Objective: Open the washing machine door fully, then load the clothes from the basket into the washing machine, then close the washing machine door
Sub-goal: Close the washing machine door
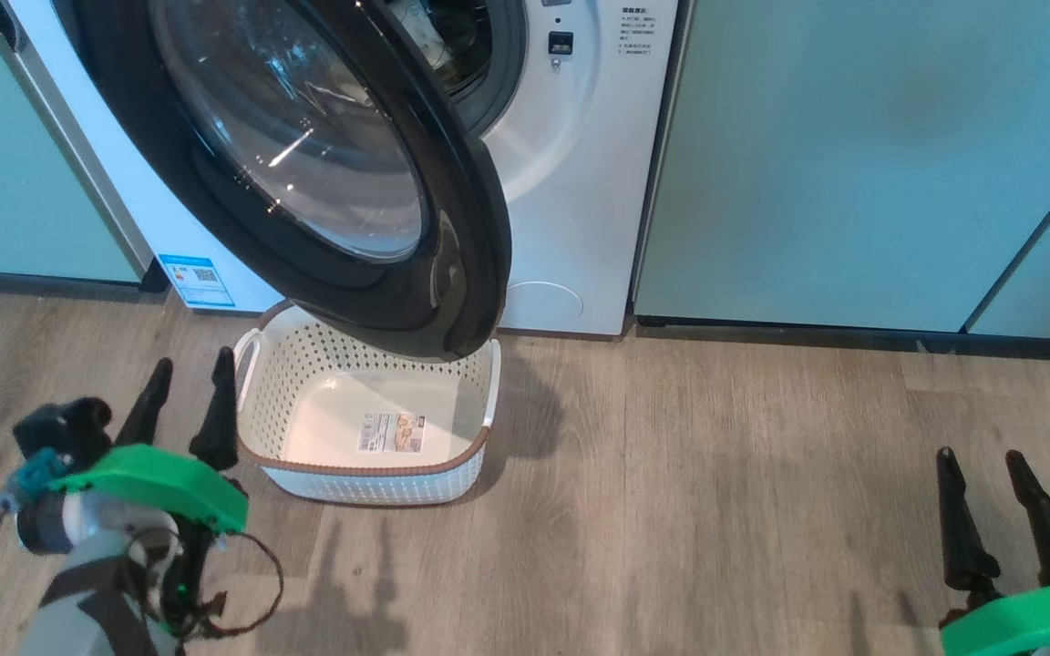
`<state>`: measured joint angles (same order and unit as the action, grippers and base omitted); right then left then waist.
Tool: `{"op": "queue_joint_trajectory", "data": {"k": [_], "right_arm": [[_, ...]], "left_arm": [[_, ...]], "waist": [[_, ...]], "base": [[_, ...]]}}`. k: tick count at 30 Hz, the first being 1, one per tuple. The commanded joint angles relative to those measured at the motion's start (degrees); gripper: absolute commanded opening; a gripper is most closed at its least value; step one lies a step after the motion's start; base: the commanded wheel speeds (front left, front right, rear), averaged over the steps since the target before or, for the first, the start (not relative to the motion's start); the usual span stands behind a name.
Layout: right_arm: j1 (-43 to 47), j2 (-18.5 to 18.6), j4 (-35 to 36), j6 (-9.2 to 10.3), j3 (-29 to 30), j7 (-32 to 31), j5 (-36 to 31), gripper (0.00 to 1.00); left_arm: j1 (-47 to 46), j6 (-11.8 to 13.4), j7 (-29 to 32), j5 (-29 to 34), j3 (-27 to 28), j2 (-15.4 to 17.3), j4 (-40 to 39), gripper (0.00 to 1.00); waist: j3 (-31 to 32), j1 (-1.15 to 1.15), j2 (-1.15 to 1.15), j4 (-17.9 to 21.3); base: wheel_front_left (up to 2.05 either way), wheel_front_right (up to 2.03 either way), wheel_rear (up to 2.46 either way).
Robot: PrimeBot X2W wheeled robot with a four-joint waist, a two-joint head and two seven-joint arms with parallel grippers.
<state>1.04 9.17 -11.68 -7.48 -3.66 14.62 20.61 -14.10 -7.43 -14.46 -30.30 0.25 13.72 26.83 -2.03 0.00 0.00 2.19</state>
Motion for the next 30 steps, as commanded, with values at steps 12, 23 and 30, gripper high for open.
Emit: {"op": "queue_joint_trajectory", "data": {"k": [12,23,30], "right_arm": [[-1.15,0.14,2.32,-0.01,-0.16,0.38,-0.09,1.0],[-1.05,-0.25,2.49,-0.01,0.15,0.38,-0.26,1.0],[-1.17,-0.3,2.77,-0.01,0.72,0.38,-0.63,1.0]], "left_arm": [[3.45,-0.05,-0.53,14.66,7.6,-3.27,-8.45,1.0],[4.09,-0.06,-0.53,17.64,9.38,-4.62,-7.74,1.0],[4.46,-0.06,-0.53,18.3,8.14,-4.79,-7.46,1.0]], "waist": [[-0.24,0.0,0.0,0.04],[-0.25,0.0,0.0,-0.03],[-0.3,0.0,0.0,0.28]], "base": [[0.0,0.0,0.0],[0.0,0.0,0.0],[0.0,0.0,0.0]]}}
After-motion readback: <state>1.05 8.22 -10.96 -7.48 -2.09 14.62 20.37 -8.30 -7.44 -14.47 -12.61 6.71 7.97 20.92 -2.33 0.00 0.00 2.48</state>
